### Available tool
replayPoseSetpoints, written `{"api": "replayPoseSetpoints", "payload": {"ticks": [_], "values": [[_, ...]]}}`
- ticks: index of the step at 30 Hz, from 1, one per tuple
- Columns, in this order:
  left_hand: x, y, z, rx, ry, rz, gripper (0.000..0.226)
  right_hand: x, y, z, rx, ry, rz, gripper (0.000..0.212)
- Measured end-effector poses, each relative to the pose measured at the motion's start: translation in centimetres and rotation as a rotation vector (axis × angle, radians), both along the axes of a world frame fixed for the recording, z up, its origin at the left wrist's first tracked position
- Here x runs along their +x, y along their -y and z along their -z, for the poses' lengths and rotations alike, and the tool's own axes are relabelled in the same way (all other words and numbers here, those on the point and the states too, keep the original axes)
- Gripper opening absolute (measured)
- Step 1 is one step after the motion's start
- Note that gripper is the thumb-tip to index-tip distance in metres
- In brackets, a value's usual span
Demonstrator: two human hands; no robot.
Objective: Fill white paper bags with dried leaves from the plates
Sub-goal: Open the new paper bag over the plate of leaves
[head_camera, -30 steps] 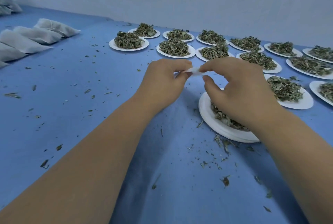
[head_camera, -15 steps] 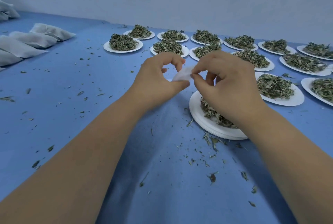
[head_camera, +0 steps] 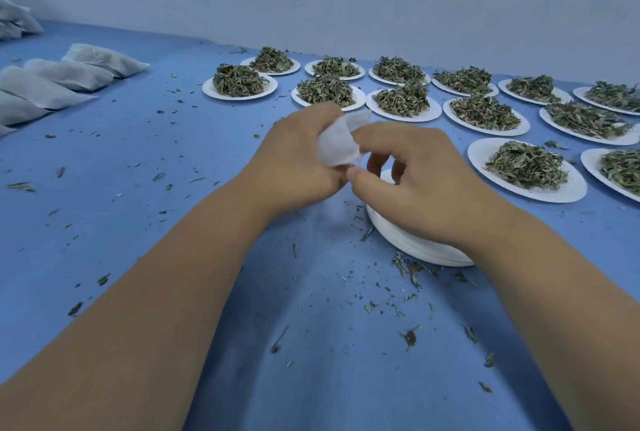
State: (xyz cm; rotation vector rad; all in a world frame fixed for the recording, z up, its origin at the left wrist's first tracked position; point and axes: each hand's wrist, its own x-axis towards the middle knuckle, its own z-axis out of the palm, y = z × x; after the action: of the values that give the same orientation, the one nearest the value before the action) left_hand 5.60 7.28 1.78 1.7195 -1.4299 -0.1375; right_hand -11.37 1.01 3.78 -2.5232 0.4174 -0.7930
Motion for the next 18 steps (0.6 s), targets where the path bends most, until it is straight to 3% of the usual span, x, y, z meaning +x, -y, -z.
{"api": "replayPoseSetpoints", "payload": {"ticks": [3,5,9,12,14,16,18], "values": [[-0.8,-0.1,0.0,-0.058,0.122,0.009,0.016,0.5,-0.3,-0.1,0.182,-0.067,-0.027,0.044],[-1.1,-0.1,-0.1,-0.081,0.213,0.024,0.016,0.5,-0.3,-0.3,0.232,-0.082,-0.013,0.054],[-1.5,0.0,-0.6,-0.146,0.344,0.054,0.031,0.3,-0.5,-0.5,0.147,-0.135,0.006,0.047],[-1.7,-0.2,-0.8,-0.171,0.333,0.081,0.018,-0.1,-0.4,-0.9,0.128,-0.166,-0.027,0.041],[-1.3,-0.1,-0.7,-0.141,0.351,0.034,0.011,-1.1,0.0,-1.6,0.173,-0.072,-0.044,0.024],[-0.8,0.0,-0.6,-0.074,0.356,-0.039,0.019,-2.9,1.2,-2.1,0.139,0.067,0.039,0.008],[-0.5,0.2,-0.3,0.018,0.355,-0.059,0.026,-5.1,2.9,-2.4,0.014,-0.032,0.143,0.014]]}}
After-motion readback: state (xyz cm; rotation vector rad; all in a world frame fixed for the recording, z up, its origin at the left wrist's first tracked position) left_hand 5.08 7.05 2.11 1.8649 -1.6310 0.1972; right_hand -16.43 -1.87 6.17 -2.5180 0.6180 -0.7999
